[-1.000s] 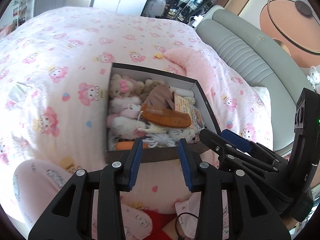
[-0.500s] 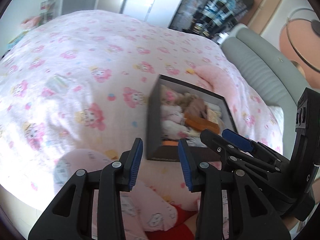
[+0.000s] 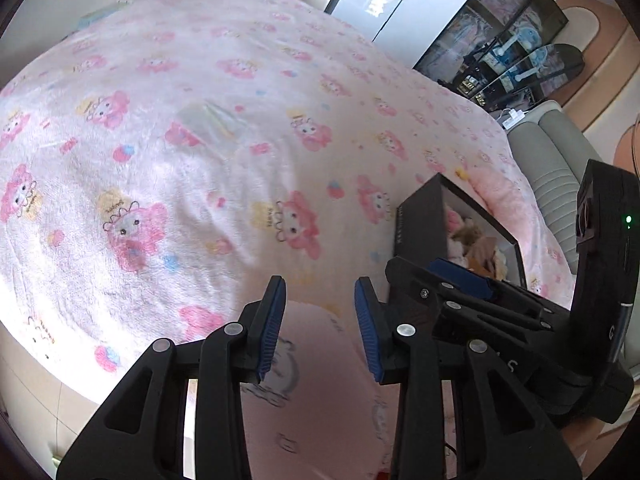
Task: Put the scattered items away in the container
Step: 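Raise both tools from the box and move toward the clear zip bag, then close the left gripper on the clear bag while the right gripper grasps its other edge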
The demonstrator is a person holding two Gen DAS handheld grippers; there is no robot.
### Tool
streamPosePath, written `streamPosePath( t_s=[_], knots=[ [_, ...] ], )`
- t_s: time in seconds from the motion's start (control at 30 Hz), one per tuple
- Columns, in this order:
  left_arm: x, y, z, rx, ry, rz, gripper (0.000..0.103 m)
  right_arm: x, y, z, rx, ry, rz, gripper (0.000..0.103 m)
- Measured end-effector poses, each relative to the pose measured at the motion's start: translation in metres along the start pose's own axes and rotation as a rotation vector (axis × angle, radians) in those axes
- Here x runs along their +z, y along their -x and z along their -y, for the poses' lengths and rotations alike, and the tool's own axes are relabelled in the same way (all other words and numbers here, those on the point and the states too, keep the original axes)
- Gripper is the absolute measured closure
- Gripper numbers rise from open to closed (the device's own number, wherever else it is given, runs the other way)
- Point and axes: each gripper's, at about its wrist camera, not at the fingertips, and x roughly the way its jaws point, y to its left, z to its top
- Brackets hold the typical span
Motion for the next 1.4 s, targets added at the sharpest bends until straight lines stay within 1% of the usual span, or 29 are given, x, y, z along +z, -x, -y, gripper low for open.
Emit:
streamPosePath(
  t_s=[0.13,0.23,0.27,0.37,0.43,0.47,0.53,0.6,0.7,0.83,0.87,0.9,0.93,1.0,1.07,1.13,1.2,1.23,1.27,1.33,1.37,1.4],
  knots=[
    [0.020,-0.025,-0.032,-0.017,0.062,-0.010,0.066,0.026,-0.036,-0.008,0.058,0.012,-0.049,0.055],
    [0.038,-0.046,-0.056,-0.029,0.106,-0.018,0.066,0.051,-0.064,-0.010,0.062,0.003,-0.074,0.055],
    [0.044,-0.052,-0.063,-0.028,0.120,-0.016,0.066,0.059,-0.073,-0.010,0.067,-0.002,-0.079,0.055],
    [0.067,-0.075,-0.088,-0.019,0.167,-0.002,0.066,0.081,-0.104,-0.011,0.124,-0.032,-0.112,0.055],
    [0.078,-0.089,-0.103,-0.018,0.196,0.004,0.067,0.093,-0.128,-0.014,0.135,-0.032,-0.132,0.055],
    [0.084,-0.100,-0.113,-0.012,0.212,0.001,0.067,0.096,-0.138,-0.016,0.131,-0.020,-0.147,0.055],
    [0.094,-0.115,-0.126,-0.010,0.234,-0.008,0.068,0.100,-0.159,-0.021,0.144,0.005,-0.177,0.066],
    [0.105,-0.129,-0.139,-0.027,0.266,-0.007,0.070,0.103,-0.174,-0.021,0.163,0.009,-0.184,0.067],
    [0.120,-0.153,-0.154,-0.067,0.323,-0.013,0.070,0.109,-0.194,-0.016,0.169,-0.012,-0.190,0.068],
    [0.131,-0.170,-0.159,-0.131,0.371,-0.006,0.070,0.118,-0.214,-0.003,0.182,-0.059,-0.188,0.068],
    [0.133,-0.173,-0.160,-0.133,0.380,-0.007,0.075,0.119,-0.216,-0.001,0.187,-0.061,-0.190,0.068],
    [0.134,-0.177,-0.159,-0.123,0.386,-0.011,0.092,0.120,-0.217,-0.001,0.189,-0.059,-0.191,0.068],
    [0.134,-0.179,-0.158,-0.113,0.387,-0.015,0.095,0.120,-0.217,-0.001,0.190,-0.056,-0.190,0.068],
    [0.131,-0.177,-0.153,-0.114,0.385,-0.018,0.098,0.120,-0.215,-0.001,0.196,-0.060,-0.187,0.068],
    [0.124,-0.168,-0.145,-0.138,0.377,-0.028,0.100,0.119,-0.209,0.002,0.209,-0.080,-0.182,0.068],
    [0.113,-0.159,-0.139,-0.172,0.371,-0.055,0.101,0.116,-0.200,0.005,0.219,-0.106,-0.174,0.068],
    [0.100,-0.150,-0.136,-0.228,0.381,-0.085,0.101,0.111,-0.193,0.006,0.237,-0.117,-0.172,0.068],
    [0.094,-0.146,-0.133,-0.238,0.379,-0.098,0.101,0.107,-0.189,0.005,0.255,-0.118,-0.182,0.068],
    [0.086,-0.141,-0.129,-0.230,0.370,-0.113,0.101,0.103,-0.188,0.004,0.268,-0.119,-0.196,0.068],
    [0.074,-0.136,-0.124,-0.204,0.348,-0.140,0.100,0.095,-0.190,0.002,0.281,-0.126,-0.235,0.067],
    [0.070,-0.134,-0.123,-0.188,0.336,-0.155,0.090,0.090,-0.192,-0.001,0.278,-0.125,-0.254,0.067],
    [0.066,-0.131,-0.123,-0.167,0.325,-0.160,0.073,0.085,-0.194,-0.003,0.266,-0.124,-0.269,0.066]
  ],
)
